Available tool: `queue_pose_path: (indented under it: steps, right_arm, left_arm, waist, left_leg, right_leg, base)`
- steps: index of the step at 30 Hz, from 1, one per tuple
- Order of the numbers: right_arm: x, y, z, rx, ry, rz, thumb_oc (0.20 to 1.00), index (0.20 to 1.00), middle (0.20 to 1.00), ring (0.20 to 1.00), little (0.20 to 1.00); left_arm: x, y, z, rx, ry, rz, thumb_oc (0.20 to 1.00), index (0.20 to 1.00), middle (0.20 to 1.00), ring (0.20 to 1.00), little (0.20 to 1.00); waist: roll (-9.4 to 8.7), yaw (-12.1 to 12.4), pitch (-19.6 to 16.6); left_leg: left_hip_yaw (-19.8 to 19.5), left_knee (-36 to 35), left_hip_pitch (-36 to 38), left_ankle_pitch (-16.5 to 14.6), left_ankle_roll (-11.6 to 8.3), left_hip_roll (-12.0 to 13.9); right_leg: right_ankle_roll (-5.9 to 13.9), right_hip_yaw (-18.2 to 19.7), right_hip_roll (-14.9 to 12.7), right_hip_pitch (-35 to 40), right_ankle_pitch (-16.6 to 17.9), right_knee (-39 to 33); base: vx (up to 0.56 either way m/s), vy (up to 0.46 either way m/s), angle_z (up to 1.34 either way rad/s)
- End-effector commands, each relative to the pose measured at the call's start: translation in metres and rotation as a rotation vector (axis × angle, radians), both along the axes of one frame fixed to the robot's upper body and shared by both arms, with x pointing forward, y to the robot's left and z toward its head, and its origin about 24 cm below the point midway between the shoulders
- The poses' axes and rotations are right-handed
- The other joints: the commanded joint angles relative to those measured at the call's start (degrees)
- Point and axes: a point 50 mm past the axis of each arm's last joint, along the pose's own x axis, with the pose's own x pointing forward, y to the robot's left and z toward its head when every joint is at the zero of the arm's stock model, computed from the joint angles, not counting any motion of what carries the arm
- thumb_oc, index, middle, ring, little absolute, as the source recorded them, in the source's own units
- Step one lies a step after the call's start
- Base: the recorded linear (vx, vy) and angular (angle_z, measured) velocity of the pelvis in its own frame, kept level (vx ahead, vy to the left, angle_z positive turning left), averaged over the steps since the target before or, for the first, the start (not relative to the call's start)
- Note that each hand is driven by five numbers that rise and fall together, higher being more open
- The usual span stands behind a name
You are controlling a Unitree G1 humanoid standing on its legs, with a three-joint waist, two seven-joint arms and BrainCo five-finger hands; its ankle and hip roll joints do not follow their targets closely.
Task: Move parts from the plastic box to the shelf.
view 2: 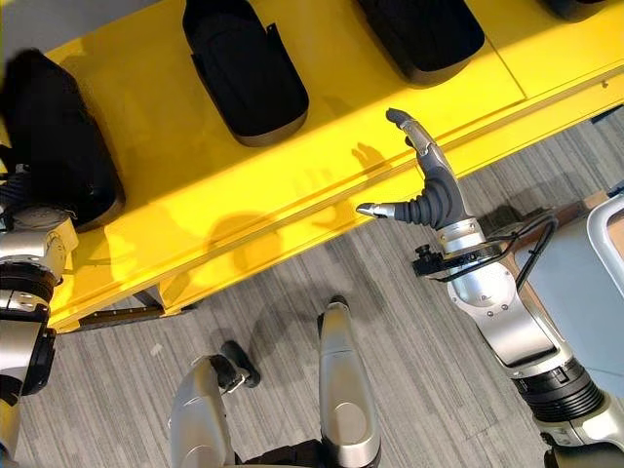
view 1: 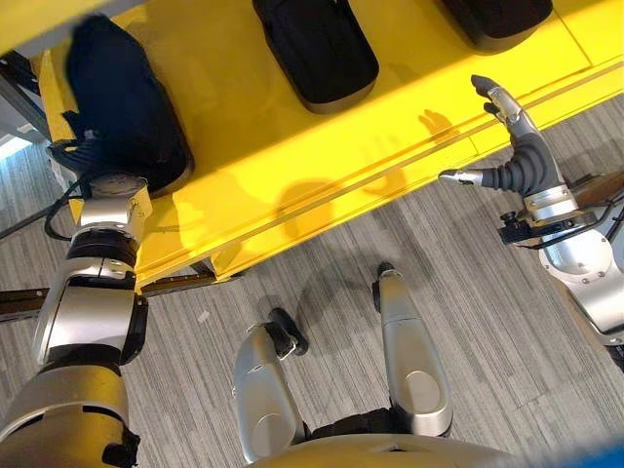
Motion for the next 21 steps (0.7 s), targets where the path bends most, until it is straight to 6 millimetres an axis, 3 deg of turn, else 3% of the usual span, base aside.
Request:
queue_pose_path:
  steps: [1,6,13,16,21]
  right_arm:
    - [-0.007,-0.002,0.024,0.065,-0.127,0.015,1.000,1.000,1.000,1.000,1.000]
    - [-0.006,-0.003,0.020,0.068,-0.118,0.005,1.000,1.000,1.000,1.000,1.000]
    - [-0.006,-0.003,0.017,0.064,-0.125,-0.001,1.000,1.000,1.000,1.000,1.000]
    - [-0.007,0.000,0.015,0.069,-0.132,-0.004,1.000,1.000,1.000,1.000,1.000]
    - [-0.012,0.000,0.005,0.096,-0.132,-0.010,1.000,1.000,1.000,1.000,1.000]
  left_arm:
    - [-0.020,0.028,0.032,0.202,-0.009,0.106,1.000,1.000,1.000,1.000,1.000]
    - [-0.021,0.027,0.047,0.316,-0.030,0.134,1.000,1.000,1.000,1.000,1.000]
    - [-0.021,0.022,0.052,0.258,-0.107,0.176,1.000,1.000,1.000,1.000,1.000]
    - [-0.024,0.020,0.049,0.195,-0.212,0.233,1.000,1.000,1.000,1.000,1.000]
    - [-0.040,0.009,0.081,0.329,-0.542,0.377,1.000,1.000,1.000,1.000,1.000]
  waist:
    - [-1.63,0.52,-1.39]
    - [-1.42,0.38,-1.72]
    - [-1.25,0.63,-2.04]
    - [-1.35,1.16,-2.24]
    - [-1.47,2.08,-2.59]
  left_leg:
    - [2.00,-2.83,0.35,-0.38,6.67,-4.42]
    - [2.55,-3.41,0.67,-0.18,6.80,-4.40]
    - [2.38,-3.41,0.65,-0.32,6.95,-4.62]
    - [1.88,-3.59,0.72,-0.45,6.99,-5.05]
    - [1.30,-4.84,1.34,-0.14,6.93,-5.68]
  right_leg:
    - [-4.81,-5.46,2.30,1.14,-0.55,-1.33]
    - [-4.87,-5.30,2.20,1.18,-0.37,-1.71]
    - [-4.89,-5.33,2.10,1.31,-0.59,-1.61]
    - [-5.08,-5.33,2.37,1.53,-1.03,-1.46]
    - [-5.05,-5.43,2.51,2.19,-0.95,-2.26]
  base:
    - [0.00,0.000,0.00]
    - [0.00,0.000,0.00]
    - [0.00,0.000,0.00]
    - [-0.01,-0.038,0.01]
    - [0.01,-0.055,0.04]
